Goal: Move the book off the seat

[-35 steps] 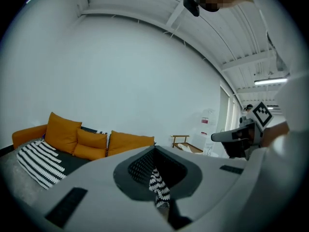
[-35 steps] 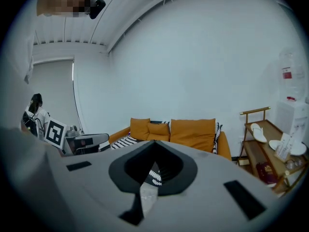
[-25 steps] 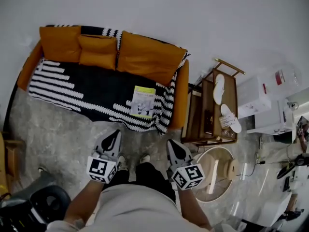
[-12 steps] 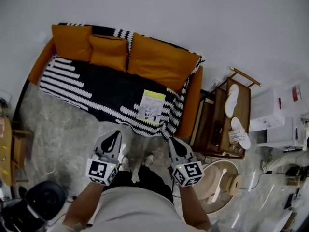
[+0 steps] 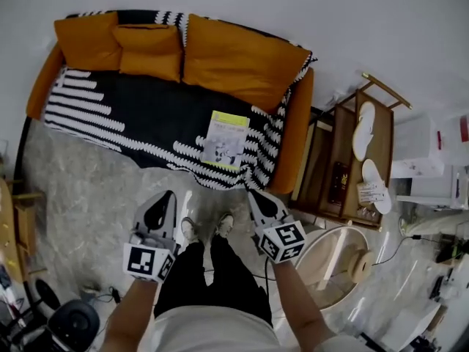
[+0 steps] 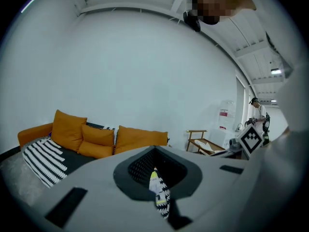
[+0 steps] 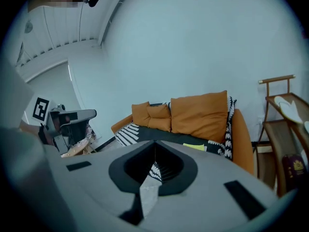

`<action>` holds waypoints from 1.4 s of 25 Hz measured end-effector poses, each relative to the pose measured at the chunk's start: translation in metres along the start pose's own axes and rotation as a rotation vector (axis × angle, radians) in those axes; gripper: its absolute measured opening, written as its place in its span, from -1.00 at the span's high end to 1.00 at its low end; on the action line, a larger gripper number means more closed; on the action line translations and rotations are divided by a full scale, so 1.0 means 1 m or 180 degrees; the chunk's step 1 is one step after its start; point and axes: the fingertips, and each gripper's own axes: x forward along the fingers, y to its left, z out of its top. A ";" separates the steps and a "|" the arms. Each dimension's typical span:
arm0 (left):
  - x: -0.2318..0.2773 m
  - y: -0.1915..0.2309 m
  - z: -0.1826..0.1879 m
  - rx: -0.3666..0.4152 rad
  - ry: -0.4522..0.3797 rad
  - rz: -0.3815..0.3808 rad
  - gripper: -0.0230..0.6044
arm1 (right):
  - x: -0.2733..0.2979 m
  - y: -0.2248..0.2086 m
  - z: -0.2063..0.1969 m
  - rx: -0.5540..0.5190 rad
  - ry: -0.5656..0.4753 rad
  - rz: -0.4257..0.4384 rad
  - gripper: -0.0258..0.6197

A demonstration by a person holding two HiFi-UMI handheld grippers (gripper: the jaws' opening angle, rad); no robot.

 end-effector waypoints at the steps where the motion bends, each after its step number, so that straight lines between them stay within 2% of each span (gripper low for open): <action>1: 0.005 0.002 -0.007 -0.0016 0.0007 -0.0006 0.88 | 0.009 -0.006 -0.006 0.0034 0.0011 0.0012 0.85; 6: 0.039 0.030 -0.044 0.0022 0.0055 -0.0004 0.88 | 0.086 -0.048 -0.039 0.0331 -0.0046 0.0044 0.85; 8: 0.045 0.028 -0.065 -0.0109 0.0127 -0.0007 0.88 | 0.096 -0.073 -0.064 0.0440 0.0063 -0.0069 0.85; 11: 0.060 0.027 -0.086 -0.0254 0.0097 -0.0002 0.88 | 0.112 -0.107 -0.093 0.0561 0.0148 -0.0199 0.84; 16: 0.083 0.030 -0.110 -0.0226 0.0123 -0.0023 0.88 | 0.145 -0.147 -0.128 0.0757 0.0232 -0.0282 0.83; 20: 0.091 0.031 -0.124 -0.0174 0.0207 -0.0034 0.88 | 0.170 -0.167 -0.149 0.0932 0.0297 -0.0254 0.68; 24: 0.095 0.034 -0.135 -0.0152 0.0289 0.0002 0.88 | 0.198 -0.189 -0.171 0.0992 0.0428 -0.0270 0.66; 29: 0.102 0.044 -0.152 -0.0162 0.0410 0.0069 0.88 | 0.233 -0.211 -0.202 0.1411 0.0593 -0.0233 0.45; 35: 0.113 0.049 -0.170 -0.0216 0.0497 0.0130 0.88 | 0.258 -0.235 -0.236 0.1605 0.0794 -0.0346 0.35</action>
